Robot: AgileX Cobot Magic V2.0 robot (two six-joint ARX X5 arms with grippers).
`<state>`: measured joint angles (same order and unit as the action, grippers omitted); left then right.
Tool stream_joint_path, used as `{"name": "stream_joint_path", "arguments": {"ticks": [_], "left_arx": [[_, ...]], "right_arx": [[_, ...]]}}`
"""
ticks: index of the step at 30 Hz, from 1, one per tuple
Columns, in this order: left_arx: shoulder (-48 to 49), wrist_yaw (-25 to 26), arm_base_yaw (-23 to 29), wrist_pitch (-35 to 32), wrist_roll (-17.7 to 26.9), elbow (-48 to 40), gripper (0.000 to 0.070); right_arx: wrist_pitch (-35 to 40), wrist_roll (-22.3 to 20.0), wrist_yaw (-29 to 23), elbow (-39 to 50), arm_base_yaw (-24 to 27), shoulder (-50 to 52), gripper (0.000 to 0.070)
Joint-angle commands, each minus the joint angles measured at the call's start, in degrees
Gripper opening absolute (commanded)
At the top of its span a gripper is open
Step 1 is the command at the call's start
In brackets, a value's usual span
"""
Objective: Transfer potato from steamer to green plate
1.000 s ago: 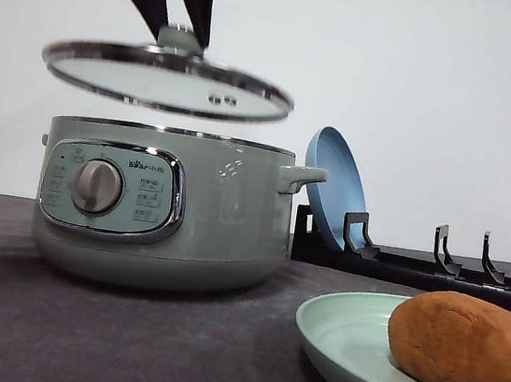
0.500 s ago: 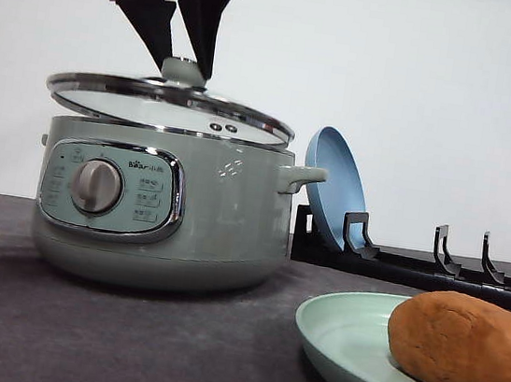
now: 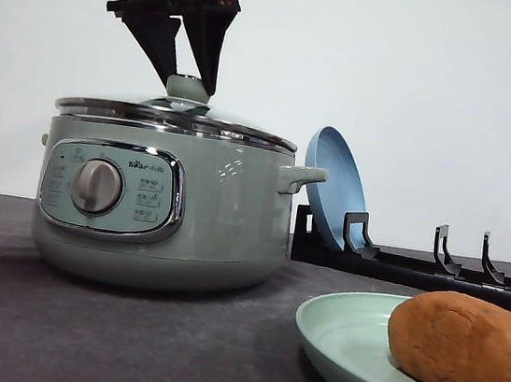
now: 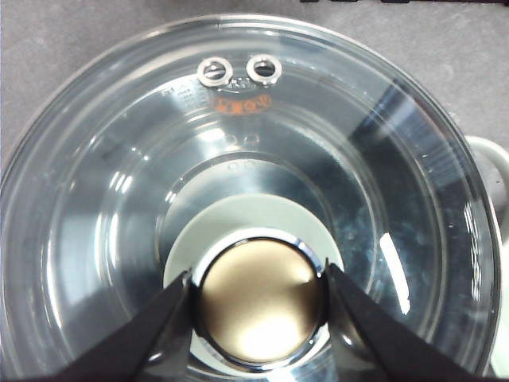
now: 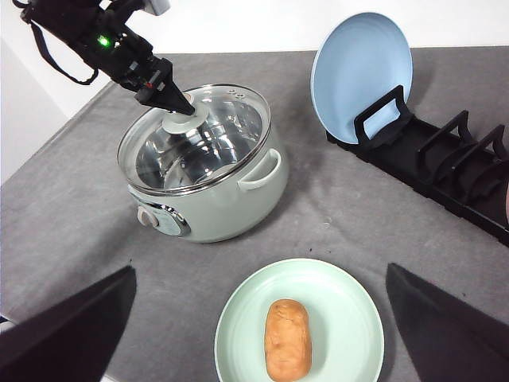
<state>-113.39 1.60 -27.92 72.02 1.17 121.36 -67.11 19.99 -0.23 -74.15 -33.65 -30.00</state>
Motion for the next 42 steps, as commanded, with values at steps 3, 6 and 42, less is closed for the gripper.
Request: {"name": "stream_joint_path", "arguments": {"ticks": [3,6,42], "left_arx": [[-2.7,0.1,-0.5,-1.3,1.1,1.9,0.0000],[-3.6,0.1,-0.5,-1.2,1.2,1.9,0.0000],[-3.8,0.0,-0.2,3.2,2.2,5.9,0.0000]], "right_arx": [[-0.3,0.6,-0.2,-0.7,-0.3,-0.2,0.0636],[-0.8,0.6,-0.2,-0.7,-0.3,-0.2,0.0636],[-1.1,0.6,-0.2,-0.7,-0.3,-0.2,0.0636]]}}
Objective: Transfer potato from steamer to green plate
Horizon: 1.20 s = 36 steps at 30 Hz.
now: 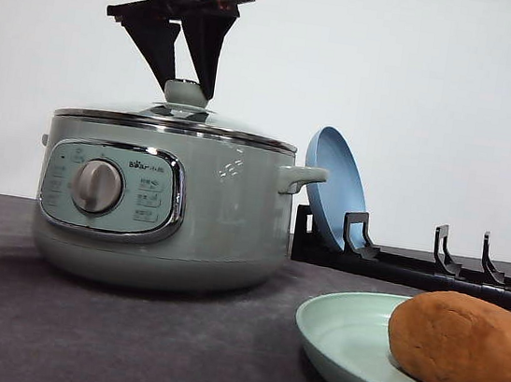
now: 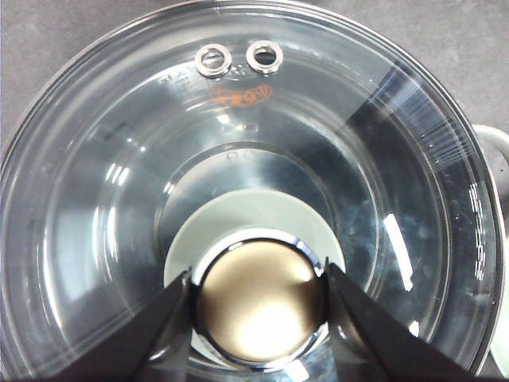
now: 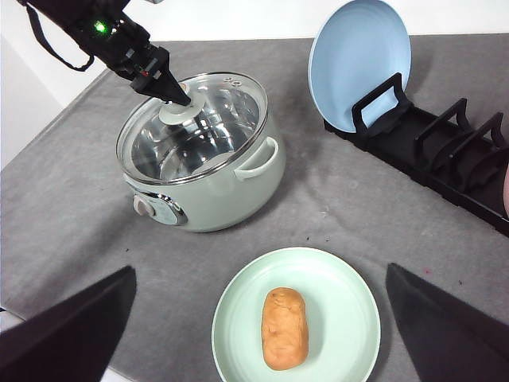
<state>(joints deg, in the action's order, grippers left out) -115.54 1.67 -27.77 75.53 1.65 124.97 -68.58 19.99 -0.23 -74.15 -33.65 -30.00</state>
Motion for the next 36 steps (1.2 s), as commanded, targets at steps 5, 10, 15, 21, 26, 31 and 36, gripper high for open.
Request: {"name": "stream_joint_path", "arguments": {"ticks": [5,10,15,21,26,31,36], "left_arx": [[-1.7,0.0,-0.3,0.4,1.7,4.0,0.0000],[-1.7,0.0,-0.3,0.8,1.8,4.0,0.0002],[-1.7,0.0,-0.3,0.9,1.7,4.0,0.0161],[-1.7,0.0,-0.3,0.1,1.1,4.0,0.0445],[-1.0,0.0,-0.3,-0.7,0.6,4.1,0.0667],[1.1,0.0,-0.3,0.1,0.4,5.2,0.0685],[6.0,0.0,-0.3,2.6,0.2,5.2,0.0683]], "right_arx": [[0.3,0.6,-0.2,-0.7,-0.3,-0.2,0.0636],[0.3,0.6,-0.2,-0.7,-0.3,-0.2,0.0636],[0.3,0.6,-0.1,-0.7,-0.3,-0.2,0.0636],[0.3,0.6,0.0,-0.7,-0.3,-0.2,0.0636],[0.3,0.6,0.0,-0.7,-0.3,-0.2,0.0636],[0.3,0.5,0.0,-0.7,-0.3,-0.2,0.0636],[0.3,0.4,0.0,-0.7,-0.3,-0.2,0.0636]]}}
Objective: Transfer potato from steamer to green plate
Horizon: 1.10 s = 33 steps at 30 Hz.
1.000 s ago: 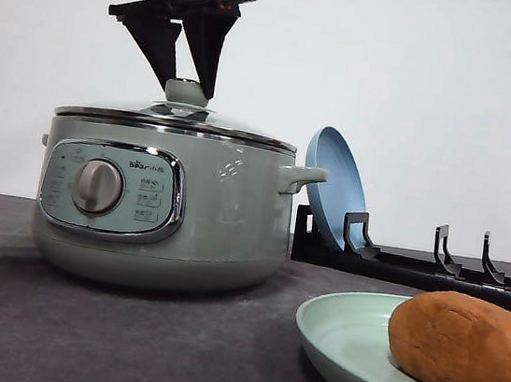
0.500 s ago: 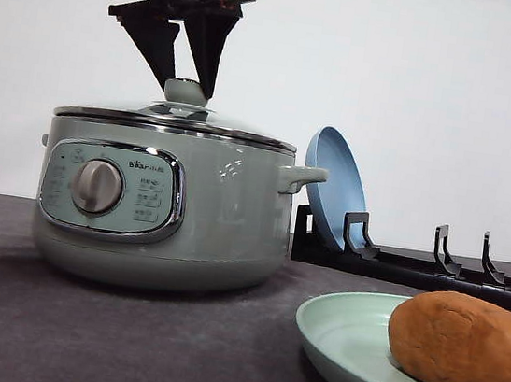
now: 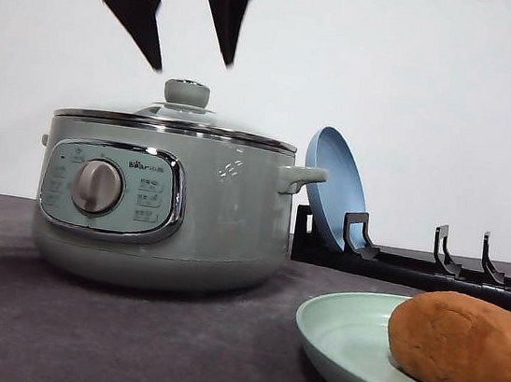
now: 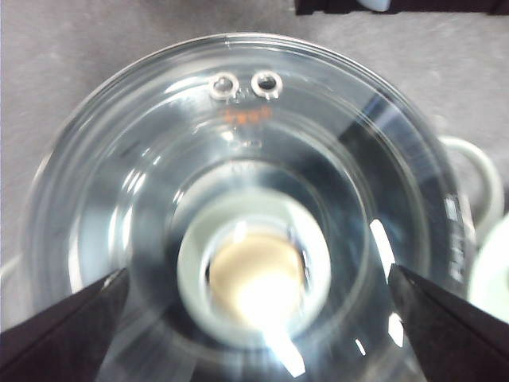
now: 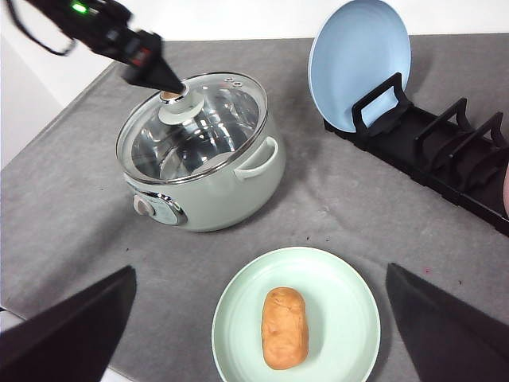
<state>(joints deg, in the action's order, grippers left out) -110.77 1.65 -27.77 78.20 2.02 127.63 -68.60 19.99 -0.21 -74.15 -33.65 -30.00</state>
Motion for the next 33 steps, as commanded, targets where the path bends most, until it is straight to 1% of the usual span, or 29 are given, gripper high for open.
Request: {"name": "stream_joint_path", "arguments": {"ticks": [1,7,13,15,17,24,25,27,29,31,33], "left_arx": [[2.2,0.0,-0.3,0.2,-0.3,2.5,0.0683],[9.0,0.0,-0.3,2.2,-1.2,2.0,0.0682],[19.6,0.5,-1.3,-0.4,-0.9,-4.5,0.0682],[24.3,0.5,-1.7,-2.6,-0.5,-9.1,0.0682],[29.7,0.5,-1.8,-5.6,0.0,-15.4,0.0682],[52.3,0.5,-1.5,-19.6,-0.3,-43.8,0.0680],[55.4,0.5,-1.5,-21.2,-0.8,-47.1,0.0680],[61.3,0.9,-1.5,-23.9,-3.5,-52.8,0.0680],[66.5,2.4,-1.6,-25.6,-6.3,-57.1,0.0678],[70.7,3.3,-1.6,-26.7,-8.6,-60.0,0.0676],[74.0,3.3,-1.6,-27.0,-9.0,-61.3,0.0676]], "right_arx": [[0.3,0.2,0.0,-0.7,-0.3,-0.2,0.0636],[0.3,-1.4,-0.1,-0.7,-0.3,-0.2,0.0636],[0.3,-3.3,-0.3,-0.4,-0.3,-0.2,0.0636],[0.4,-4.1,-0.3,-0.1,-0.3,-0.2,0.0637],[0.4,-4.5,-0.3,0.1,-0.3,-0.2,0.0636],[0.4,-5.8,-0.2,0.2,-0.3,-0.2,0.0636],[0.4,-6.0,-0.1,0.2,-0.3,-0.2,0.0636],[0.3,-6.5,0.2,0.2,-0.3,-0.2,0.0636],[0.3,-7.3,0.2,0.2,-0.3,-0.2,0.0636],[0.3,-8.0,0.2,0.2,-0.3,-0.2,0.0636],[0.3,-8.7,0.2,0.2,-0.3,-0.2,0.0636]]}}
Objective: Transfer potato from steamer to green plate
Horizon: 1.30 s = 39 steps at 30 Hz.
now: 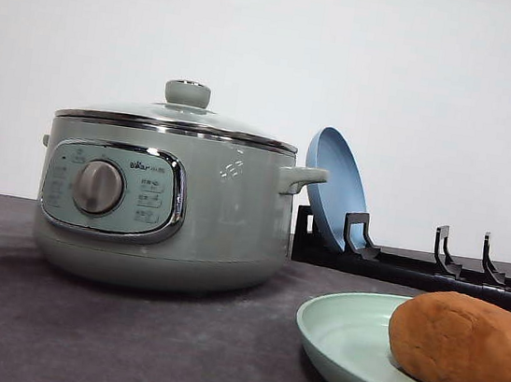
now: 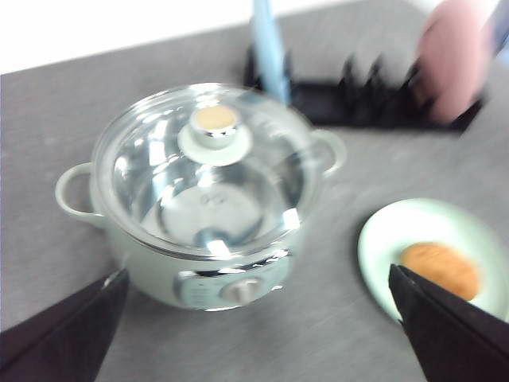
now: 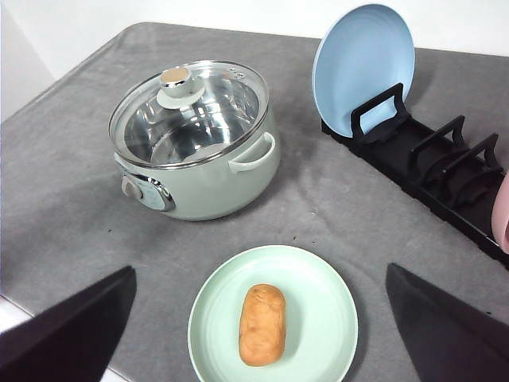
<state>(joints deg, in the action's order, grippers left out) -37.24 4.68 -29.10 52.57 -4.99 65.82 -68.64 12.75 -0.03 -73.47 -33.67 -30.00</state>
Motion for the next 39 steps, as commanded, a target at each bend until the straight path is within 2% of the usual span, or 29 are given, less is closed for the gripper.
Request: {"name": "stream_joint_path", "arguments": {"ticks": [1,13,14,15,16,17,18,19,20,21,39], "left_arx": [[1.6,0.2,-0.2,-1.2,-1.9,0.5,0.0676],[5.4,0.2,-0.2,-0.3,-1.6,0.5,0.0670],[5.4,0.2,-0.2,0.0,-1.5,0.5,0.0656],[5.4,0.2,-0.2,0.3,-0.9,0.5,0.0610],[5.4,0.2,-0.2,0.7,-0.2,0.5,0.0529],[5.4,0.2,-0.2,1.3,0.2,0.5,0.0398],[5.4,0.2,-0.2,2.0,0.7,0.5,0.0210],[5.4,0.2,-0.2,2.9,1.6,0.5,0.0041],[5.4,0.2,-0.2,3.5,2.4,0.4,0.0022],[5.3,0.2,-0.2,4.2,3.0,0.4,0.0016],[5.4,0.2,-0.2,4.8,2.8,0.4,0.0016]], "right_arx": [[0.4,-1.6,0.0,-0.5,-0.3,-0.2,0.0636],[0.4,-1.6,0.2,-0.5,-0.3,-0.2,0.0635],[0.4,-1.4,0.2,-0.5,-0.3,-0.2,0.0634],[0.4,-1.4,0.2,-0.5,-0.3,-0.2,0.0634],[0.4,-1.3,0.2,-0.5,-0.3,-0.2,0.0623],[0.4,-1.2,0.2,-0.5,-0.3,-0.2,0.0554],[0.4,-1.2,0.2,-0.5,-0.3,-0.2,0.0404],[0.2,-1.2,0.2,-0.5,-0.3,-0.2,0.0198],[0.1,-1.2,0.2,-0.5,-0.3,-0.2,0.0034],[0.1,-1.2,0.2,-0.5,-0.3,-0.2,0.0012],[0.3,-1.2,0.0,-0.5,-0.3,-0.2,0.0014]]}}
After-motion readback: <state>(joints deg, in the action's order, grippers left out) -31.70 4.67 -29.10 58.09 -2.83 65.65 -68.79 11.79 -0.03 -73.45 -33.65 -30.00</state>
